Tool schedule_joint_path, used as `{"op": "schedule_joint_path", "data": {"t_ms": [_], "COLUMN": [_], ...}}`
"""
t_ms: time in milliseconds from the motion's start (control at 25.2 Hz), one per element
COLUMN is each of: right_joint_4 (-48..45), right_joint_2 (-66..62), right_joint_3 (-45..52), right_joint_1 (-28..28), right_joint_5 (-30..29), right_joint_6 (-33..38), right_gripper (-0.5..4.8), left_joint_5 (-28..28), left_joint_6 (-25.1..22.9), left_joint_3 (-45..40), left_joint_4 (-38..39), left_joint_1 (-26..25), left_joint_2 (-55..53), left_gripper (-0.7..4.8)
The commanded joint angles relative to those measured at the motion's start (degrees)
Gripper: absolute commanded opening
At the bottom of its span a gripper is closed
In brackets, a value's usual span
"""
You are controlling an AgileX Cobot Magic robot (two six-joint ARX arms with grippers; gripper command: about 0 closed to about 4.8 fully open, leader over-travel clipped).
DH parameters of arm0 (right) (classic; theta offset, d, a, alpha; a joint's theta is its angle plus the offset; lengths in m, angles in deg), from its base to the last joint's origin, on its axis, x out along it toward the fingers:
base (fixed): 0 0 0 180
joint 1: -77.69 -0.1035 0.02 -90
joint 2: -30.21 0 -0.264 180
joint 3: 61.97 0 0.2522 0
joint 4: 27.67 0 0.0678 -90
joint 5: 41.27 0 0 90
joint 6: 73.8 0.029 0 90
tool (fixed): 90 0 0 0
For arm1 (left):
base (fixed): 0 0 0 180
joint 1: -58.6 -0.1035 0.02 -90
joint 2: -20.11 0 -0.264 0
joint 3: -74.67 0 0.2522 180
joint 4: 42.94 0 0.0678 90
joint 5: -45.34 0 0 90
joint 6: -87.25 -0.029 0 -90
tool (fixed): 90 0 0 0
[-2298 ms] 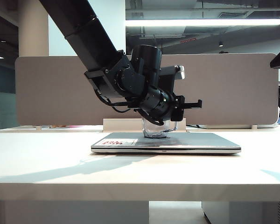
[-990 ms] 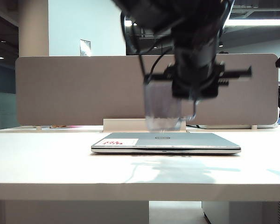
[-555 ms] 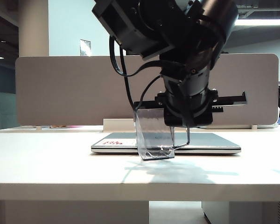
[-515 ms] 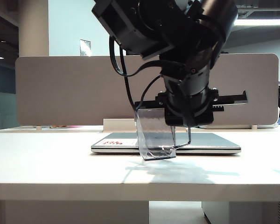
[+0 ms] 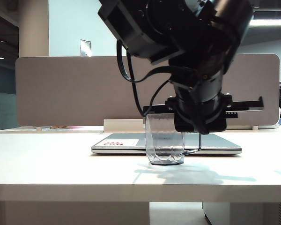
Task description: Pick up the water cup and place it on the side of the laptop close to you.
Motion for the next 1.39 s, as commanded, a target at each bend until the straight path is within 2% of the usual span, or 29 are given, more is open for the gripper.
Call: {"op": "schedule_joint_path", "data": {"t_ms": [40, 119, 396, 555, 713, 951, 1030, 1387], "right_joint_4": [-0.63, -0.42, -0.2, -0.09, 0.35, 0.35, 0.35, 0.33], "right_joint_2": [0.17, 0.17, 0.17, 0.17, 0.17, 0.17, 0.17, 0.17], "right_joint_3": [-0.24, -0.24, -0.24, -0.24, -0.24, -0.24, -0.24, -0.24], "right_joint_1": [-0.11, -0.11, -0.13, -0.13, -0.22, -0.44, -0.44, -0.46], "right_joint_5": [-0.09, -0.09, -0.09, -0.09, -0.11, -0.11, -0.33, -0.31], "right_joint_6": [0.0, -0.02, 0.0, -0.02, -0.02, -0.02, -0.02, -0.02], "right_gripper": [-0.08, -0.08, -0.08, -0.08, -0.08, -0.08, -0.08, -0.08], "left_joint_5": [-0.31, -0.31, -0.33, -0.31, -0.17, -0.07, -0.11, -0.28], "left_joint_6": [0.68, 0.7, 1.73, 1.7, 1.44, 1.09, 1.09, 1.73], "left_joint_3": [-0.02, -0.04, -0.07, -0.04, -0.02, -0.02, 0.0, 0.02], "left_joint_4": [0.28, 0.7, 0.66, 0.79, 0.81, 3.28, 4.59, 11.04], "left_joint_1": [0.04, 0.04, 0.13, 0.46, 1.25, 1.49, 1.51, 2.6], "left_joint_2": [-0.22, -0.46, -1.14, -1.07, -1.01, -0.63, -0.37, 2.21], "left_gripper": [0.11, 0.59, 0.59, 0.95, 0.95, 1.02, 1.57, 1.57]}}
